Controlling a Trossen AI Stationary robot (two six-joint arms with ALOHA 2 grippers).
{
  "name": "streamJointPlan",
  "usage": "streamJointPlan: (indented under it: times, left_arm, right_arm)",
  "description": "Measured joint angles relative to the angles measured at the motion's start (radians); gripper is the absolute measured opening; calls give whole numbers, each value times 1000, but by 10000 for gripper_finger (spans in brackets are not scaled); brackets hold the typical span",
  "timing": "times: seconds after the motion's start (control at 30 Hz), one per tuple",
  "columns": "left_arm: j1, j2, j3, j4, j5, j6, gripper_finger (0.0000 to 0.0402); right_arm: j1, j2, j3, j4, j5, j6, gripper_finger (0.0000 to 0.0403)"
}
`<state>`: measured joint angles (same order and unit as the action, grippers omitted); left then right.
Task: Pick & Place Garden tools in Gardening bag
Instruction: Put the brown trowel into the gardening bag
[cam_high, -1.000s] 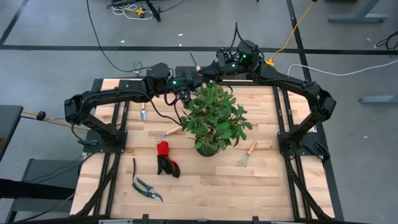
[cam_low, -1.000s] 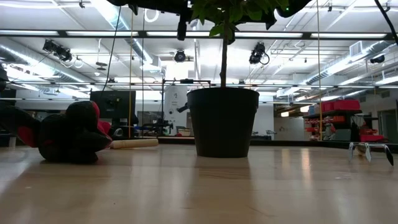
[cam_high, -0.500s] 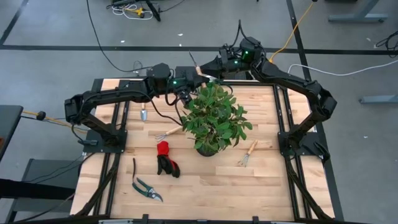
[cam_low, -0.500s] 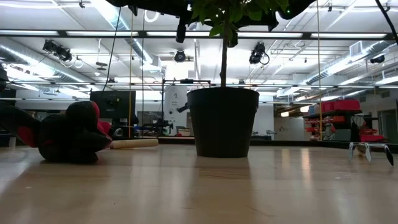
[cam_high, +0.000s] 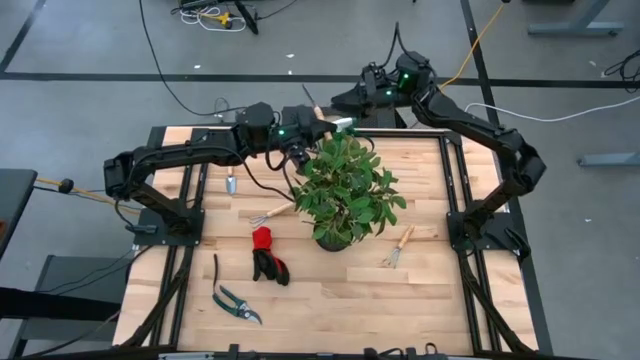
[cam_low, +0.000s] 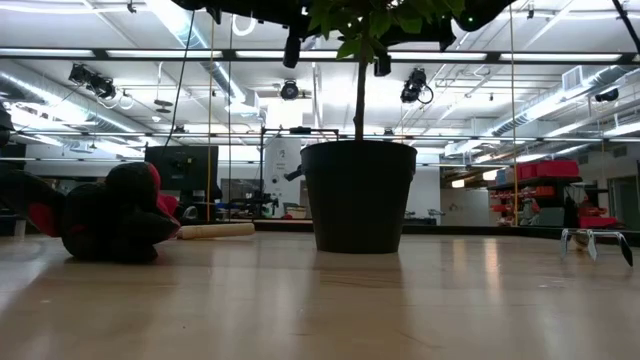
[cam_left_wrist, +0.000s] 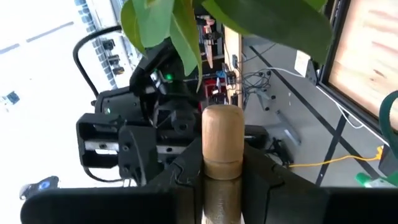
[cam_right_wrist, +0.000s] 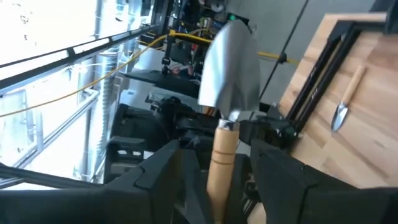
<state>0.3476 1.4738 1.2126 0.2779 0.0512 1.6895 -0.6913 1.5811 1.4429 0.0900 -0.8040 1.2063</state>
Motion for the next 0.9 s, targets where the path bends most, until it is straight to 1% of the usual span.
streamJointPlan:
  times: [0.27, 0.4, 0.5, 0.63, 0.9]
  left_arm:
    - [64, -10, 1, 0, 5, -127, 70]
    - [108, -10, 1, 2, 43, -224, 70]
    - [136, -10, 1, 2, 51, -280, 69]
    - [156, -10, 1, -1, 82, -401, 72]
    - [160, -10, 1, -23, 89, -586, 69]
  right_arm:
    - [-31, -57, 0, 0, -1, -54, 194]
    - [-39, -82, 0, 0, -2, -113, 185]
    - [-42, -91, 0, 0, -1, -163, 173]
    - [-41, -92, 0, -2, -1, -261, 154]
    - [-41, -92, 0, -34, 3, -481, 104]
